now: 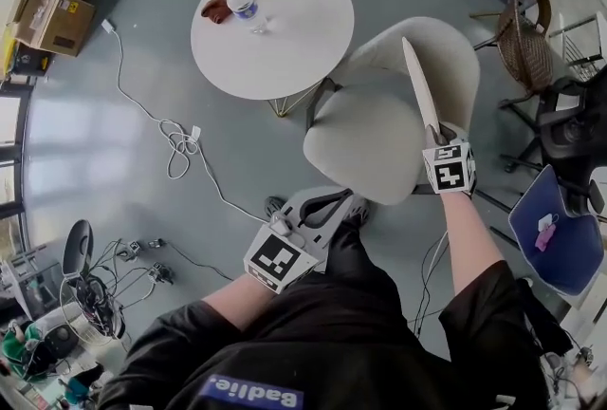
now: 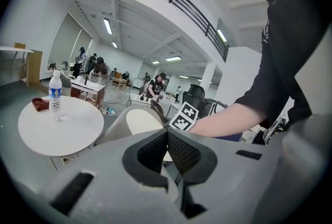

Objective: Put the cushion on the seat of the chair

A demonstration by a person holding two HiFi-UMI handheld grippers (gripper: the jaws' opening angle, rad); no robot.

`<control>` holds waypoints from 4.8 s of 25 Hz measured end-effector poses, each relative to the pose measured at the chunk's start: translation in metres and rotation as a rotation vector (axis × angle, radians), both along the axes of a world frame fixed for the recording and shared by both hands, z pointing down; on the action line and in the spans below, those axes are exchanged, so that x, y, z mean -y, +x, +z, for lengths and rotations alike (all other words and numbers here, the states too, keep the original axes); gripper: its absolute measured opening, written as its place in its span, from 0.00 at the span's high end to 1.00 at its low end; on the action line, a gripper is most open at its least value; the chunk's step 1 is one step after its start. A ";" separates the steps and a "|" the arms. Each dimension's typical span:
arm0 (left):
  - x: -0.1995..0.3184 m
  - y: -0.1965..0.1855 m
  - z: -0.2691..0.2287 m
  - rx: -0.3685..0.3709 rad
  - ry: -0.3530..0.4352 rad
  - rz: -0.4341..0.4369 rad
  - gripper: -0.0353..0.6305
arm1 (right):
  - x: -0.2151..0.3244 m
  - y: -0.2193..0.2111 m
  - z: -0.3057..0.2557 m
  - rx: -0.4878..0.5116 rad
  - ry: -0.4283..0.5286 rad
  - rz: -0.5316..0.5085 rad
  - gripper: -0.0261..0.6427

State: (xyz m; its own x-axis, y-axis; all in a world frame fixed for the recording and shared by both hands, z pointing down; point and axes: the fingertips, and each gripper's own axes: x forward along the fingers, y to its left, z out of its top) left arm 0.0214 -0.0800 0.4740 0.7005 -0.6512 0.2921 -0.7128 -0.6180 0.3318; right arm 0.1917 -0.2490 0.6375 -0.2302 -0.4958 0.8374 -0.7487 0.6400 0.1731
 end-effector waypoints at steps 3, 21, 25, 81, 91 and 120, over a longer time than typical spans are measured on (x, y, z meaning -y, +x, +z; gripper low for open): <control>-0.006 -0.007 0.010 0.009 -0.028 -0.014 0.92 | -0.013 -0.023 0.024 -0.045 -0.016 -0.057 0.86; -0.040 -0.046 0.048 0.019 -0.158 -0.026 0.92 | -0.080 -0.084 0.124 -0.164 -0.083 -0.155 0.86; -0.043 -0.058 0.052 0.021 -0.163 -0.025 0.92 | -0.086 -0.097 0.140 -0.196 -0.116 -0.155 0.86; -0.126 -0.149 0.092 0.132 -0.202 -0.068 0.92 | -0.152 -0.159 0.283 -0.390 -0.259 -0.014 0.57; -0.121 -0.121 0.045 0.090 -0.167 -0.059 0.92 | -0.217 -0.166 0.222 -0.308 -0.309 -0.089 0.56; -0.045 -0.049 -0.123 -0.008 0.147 -0.023 0.92 | -0.197 -0.132 -0.181 0.579 -0.068 -0.032 0.79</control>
State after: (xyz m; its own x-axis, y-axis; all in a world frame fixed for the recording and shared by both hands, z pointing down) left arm -0.0278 -0.0352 0.3508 0.6871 -0.7020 0.1872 -0.7247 -0.6441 0.2448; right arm 0.0595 -0.0522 0.4566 -0.6739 -0.4308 0.6002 -0.6893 0.6590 -0.3009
